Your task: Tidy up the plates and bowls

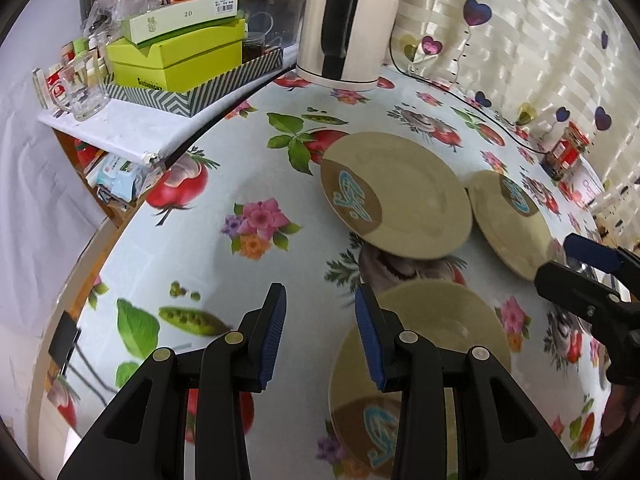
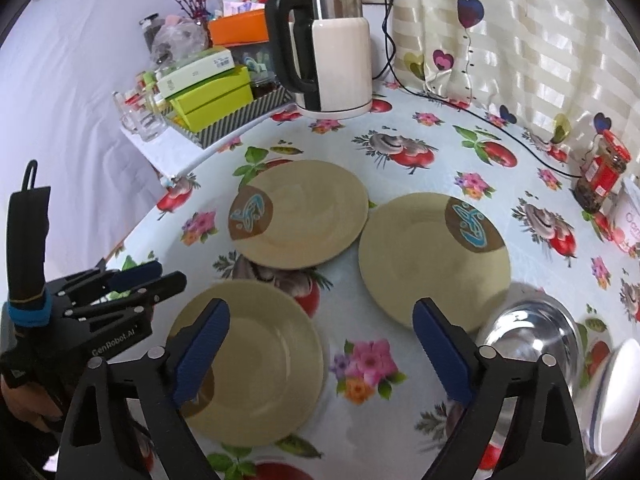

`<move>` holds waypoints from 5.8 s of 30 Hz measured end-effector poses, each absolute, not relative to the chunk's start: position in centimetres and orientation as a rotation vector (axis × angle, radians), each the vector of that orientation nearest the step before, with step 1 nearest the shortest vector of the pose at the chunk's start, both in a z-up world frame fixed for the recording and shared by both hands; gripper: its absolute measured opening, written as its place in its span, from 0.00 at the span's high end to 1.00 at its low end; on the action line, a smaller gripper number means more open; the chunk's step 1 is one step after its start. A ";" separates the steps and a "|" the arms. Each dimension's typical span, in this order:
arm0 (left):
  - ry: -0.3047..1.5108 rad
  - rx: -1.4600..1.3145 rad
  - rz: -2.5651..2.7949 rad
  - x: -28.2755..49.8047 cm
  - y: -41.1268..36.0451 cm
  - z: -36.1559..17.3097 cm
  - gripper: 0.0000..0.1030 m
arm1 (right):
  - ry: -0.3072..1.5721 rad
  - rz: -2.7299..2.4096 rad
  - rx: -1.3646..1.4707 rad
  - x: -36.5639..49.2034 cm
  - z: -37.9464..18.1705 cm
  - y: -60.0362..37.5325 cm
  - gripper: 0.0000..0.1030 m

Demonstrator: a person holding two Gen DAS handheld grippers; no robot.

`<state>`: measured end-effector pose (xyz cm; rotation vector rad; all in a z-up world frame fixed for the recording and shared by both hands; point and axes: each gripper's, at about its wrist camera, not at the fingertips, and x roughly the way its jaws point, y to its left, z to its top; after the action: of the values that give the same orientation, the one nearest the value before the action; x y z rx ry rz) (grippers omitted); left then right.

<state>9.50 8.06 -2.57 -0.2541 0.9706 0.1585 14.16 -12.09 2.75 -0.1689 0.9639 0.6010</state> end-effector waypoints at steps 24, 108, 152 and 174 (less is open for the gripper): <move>0.996 -0.401 0.102 15.3 11.1 -4.9 0.64 | 1.042 0.581 -0.069 25.5 -1.3 -8.7 0.41; 0.953 -0.280 0.095 6.6 5.9 0.5 0.72 | 1.080 0.611 -0.091 16.3 2.1 -10.7 0.73; 1.052 -0.258 0.059 4.3 4.3 -3.9 0.71 | 1.189 0.578 -0.141 12.1 -3.2 -12.0 0.71; 1.045 -0.261 0.052 3.4 4.4 -3.9 0.71 | 1.168 0.581 -0.156 11.4 -3.2 -12.2 0.74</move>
<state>3.41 4.38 -3.86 -0.2605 1.0447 0.0518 11.38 -12.17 -3.19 -0.1559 1.1678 0.5808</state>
